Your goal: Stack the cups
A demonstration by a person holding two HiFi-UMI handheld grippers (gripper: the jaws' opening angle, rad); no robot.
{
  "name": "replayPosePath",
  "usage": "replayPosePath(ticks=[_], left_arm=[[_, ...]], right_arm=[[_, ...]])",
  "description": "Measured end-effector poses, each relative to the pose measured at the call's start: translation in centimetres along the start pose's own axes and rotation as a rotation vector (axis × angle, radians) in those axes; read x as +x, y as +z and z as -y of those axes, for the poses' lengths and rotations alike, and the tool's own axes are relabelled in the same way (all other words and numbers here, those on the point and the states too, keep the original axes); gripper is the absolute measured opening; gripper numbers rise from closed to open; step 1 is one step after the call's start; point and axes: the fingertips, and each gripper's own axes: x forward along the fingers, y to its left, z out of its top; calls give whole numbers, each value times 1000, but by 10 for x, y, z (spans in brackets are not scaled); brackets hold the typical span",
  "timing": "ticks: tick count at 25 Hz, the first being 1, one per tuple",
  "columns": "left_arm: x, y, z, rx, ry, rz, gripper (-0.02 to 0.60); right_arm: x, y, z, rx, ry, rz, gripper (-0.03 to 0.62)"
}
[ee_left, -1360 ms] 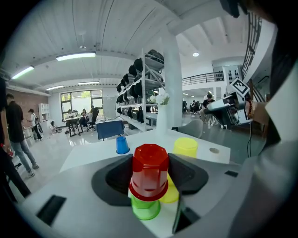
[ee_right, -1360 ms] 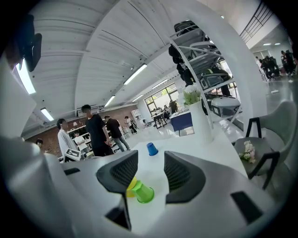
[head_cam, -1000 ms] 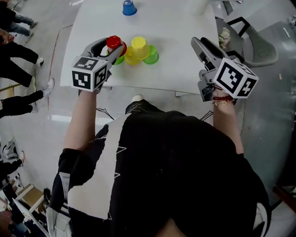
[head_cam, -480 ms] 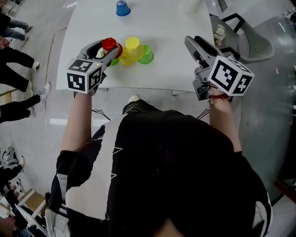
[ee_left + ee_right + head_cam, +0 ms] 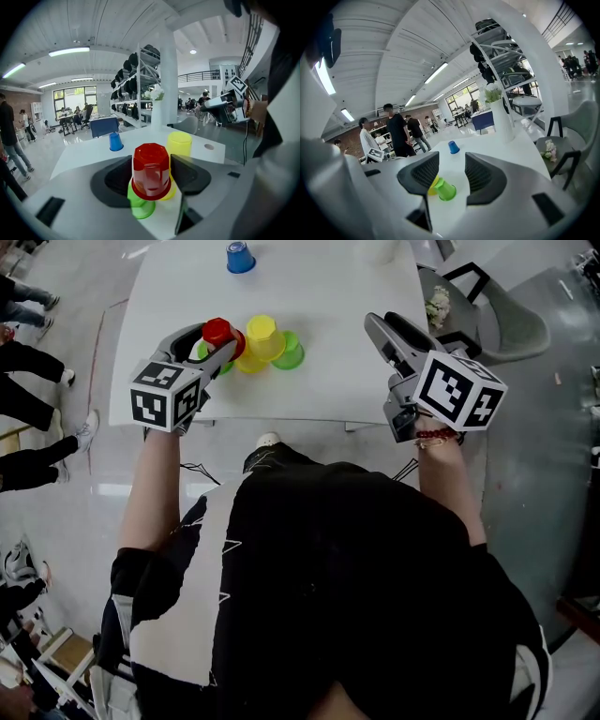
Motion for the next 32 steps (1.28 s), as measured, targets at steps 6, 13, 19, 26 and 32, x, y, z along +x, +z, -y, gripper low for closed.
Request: replayPosePath(ticks=[6,13,19,26,32], left_arm=[[-2,5,1,-1,-5,24,308],[-34,21,2,-57,-19,119,308],[-76,26,-37,-137,56,199,304],[-90,-5,-92,-147,132,118,304],[-86,-21,-127,-139,150,90,304]], right_arm=[[1,-1,0,-1,5,-5,176],[19,1,-4,-16,30,-25,184],[78,4,-6,-74,56,-100,184],[175,8,-27,-102,117,-200,186],[250,7,-41,-160,134,-275,221]])
